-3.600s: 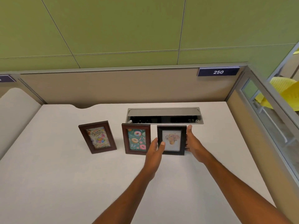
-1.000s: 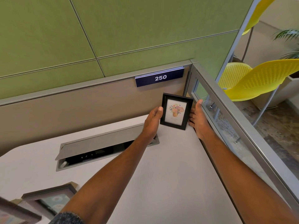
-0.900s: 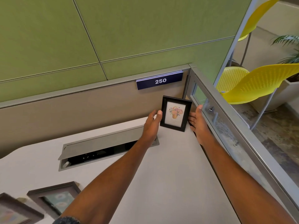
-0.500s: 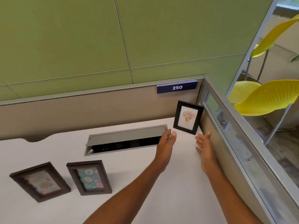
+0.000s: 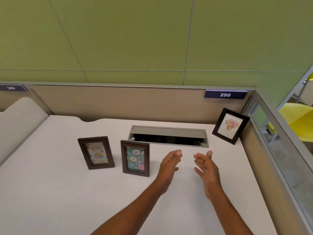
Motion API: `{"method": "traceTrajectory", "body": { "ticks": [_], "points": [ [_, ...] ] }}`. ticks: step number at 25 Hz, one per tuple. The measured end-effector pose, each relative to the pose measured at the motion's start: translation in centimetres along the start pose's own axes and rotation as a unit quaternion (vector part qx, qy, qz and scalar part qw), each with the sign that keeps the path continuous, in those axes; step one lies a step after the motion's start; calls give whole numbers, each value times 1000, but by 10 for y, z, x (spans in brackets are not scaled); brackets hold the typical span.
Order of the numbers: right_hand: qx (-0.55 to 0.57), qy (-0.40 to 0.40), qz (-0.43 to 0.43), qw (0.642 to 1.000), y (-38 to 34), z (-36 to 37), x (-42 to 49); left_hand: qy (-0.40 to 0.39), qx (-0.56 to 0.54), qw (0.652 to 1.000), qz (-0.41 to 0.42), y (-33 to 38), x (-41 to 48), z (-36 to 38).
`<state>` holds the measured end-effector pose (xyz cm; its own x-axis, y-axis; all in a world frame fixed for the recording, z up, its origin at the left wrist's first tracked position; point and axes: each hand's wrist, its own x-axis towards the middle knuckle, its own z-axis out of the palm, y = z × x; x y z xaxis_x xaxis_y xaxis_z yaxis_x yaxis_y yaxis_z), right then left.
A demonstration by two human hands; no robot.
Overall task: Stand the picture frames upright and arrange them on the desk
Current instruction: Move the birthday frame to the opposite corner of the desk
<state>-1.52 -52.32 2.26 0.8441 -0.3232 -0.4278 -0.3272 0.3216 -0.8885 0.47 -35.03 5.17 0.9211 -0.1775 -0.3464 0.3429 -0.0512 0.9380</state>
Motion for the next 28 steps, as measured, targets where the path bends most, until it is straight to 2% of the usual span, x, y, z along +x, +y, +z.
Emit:
{"method": "traceTrajectory", "body": {
  "ticks": [11, 17, 22, 28],
  "points": [
    [-100, -22, -57, 993, 40, 178, -84, 56, -3, 998, 21, 2, -75, -202],
    [-113, -53, -44, 991, 67, 264, -121, 156, 9, 988, 8, -13, -94, -313],
    [-156, -107, -53, 981, 82, 314, -125, 222, 17, 975, -3, -19, -91, -366],
    [-168, -149, -61, 973, 97, 357, -96, 296, 25, 955, 0, -17, -70, -392]
  ]
}}
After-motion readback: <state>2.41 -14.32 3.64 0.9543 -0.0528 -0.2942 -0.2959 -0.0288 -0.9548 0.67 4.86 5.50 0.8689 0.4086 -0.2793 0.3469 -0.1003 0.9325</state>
